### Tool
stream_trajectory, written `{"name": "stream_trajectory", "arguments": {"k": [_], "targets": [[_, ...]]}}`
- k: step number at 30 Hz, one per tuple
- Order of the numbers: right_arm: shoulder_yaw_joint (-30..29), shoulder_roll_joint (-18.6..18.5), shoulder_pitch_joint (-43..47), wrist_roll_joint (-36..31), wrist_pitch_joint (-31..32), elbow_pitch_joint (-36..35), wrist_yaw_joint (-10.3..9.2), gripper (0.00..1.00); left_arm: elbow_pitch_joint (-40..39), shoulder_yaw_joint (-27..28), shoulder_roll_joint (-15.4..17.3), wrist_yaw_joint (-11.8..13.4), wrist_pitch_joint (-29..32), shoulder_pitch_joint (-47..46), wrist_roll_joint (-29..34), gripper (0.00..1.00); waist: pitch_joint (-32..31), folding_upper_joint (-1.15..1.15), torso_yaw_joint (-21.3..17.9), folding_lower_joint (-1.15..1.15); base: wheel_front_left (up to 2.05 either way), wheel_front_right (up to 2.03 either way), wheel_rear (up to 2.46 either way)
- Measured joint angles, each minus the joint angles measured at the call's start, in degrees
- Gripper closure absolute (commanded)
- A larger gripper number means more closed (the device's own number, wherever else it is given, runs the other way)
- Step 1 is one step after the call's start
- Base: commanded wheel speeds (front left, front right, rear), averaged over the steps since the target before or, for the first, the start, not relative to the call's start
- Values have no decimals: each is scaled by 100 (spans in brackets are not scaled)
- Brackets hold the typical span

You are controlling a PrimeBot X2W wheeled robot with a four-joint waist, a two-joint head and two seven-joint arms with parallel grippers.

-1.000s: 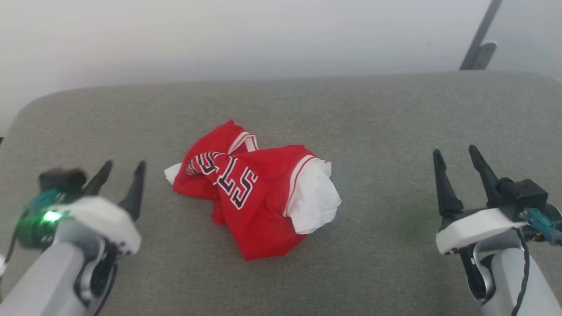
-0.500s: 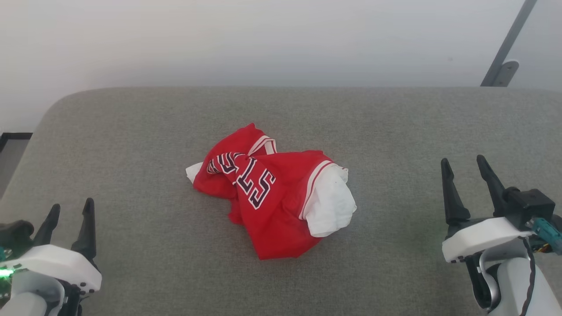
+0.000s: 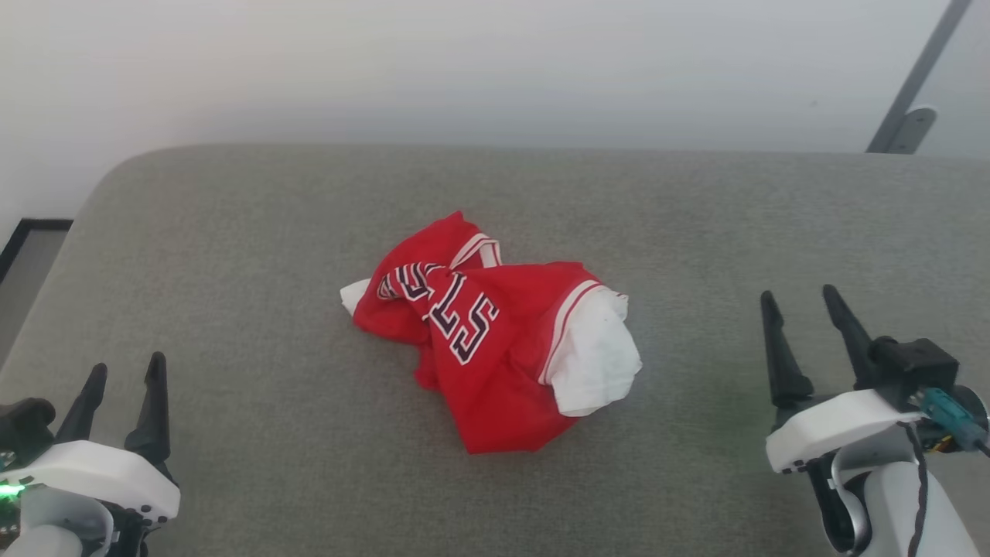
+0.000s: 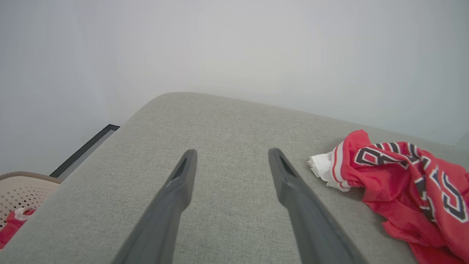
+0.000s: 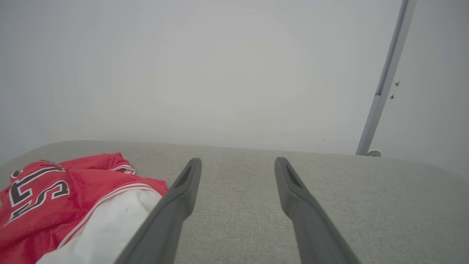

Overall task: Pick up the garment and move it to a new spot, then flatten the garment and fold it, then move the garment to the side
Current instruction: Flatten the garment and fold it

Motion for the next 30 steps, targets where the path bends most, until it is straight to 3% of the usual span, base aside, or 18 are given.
{"name": "stream_trajectory", "arguments": {"k": [12, 23, 30], "targets": [[886, -407, -397, 374, 925, 90, 0, 0, -8, -141, -307, -121, 0, -240, 15, 0, 488, 0, 448, 0, 0, 0, 0], [1863, -1037, -721, 943, 2587, 52, 0, 0, 300, -238, -698, -389, 0, -629, 116, 0, 1036, 0, 865, 0, 0, 0, 0], [1986, -1255, -810, 1114, 3529, -43, 0, 2, 521, -214, -904, -553, 0, -767, 252, 0, 1192, 0, 1040, 0, 0, 0, 0]]}}
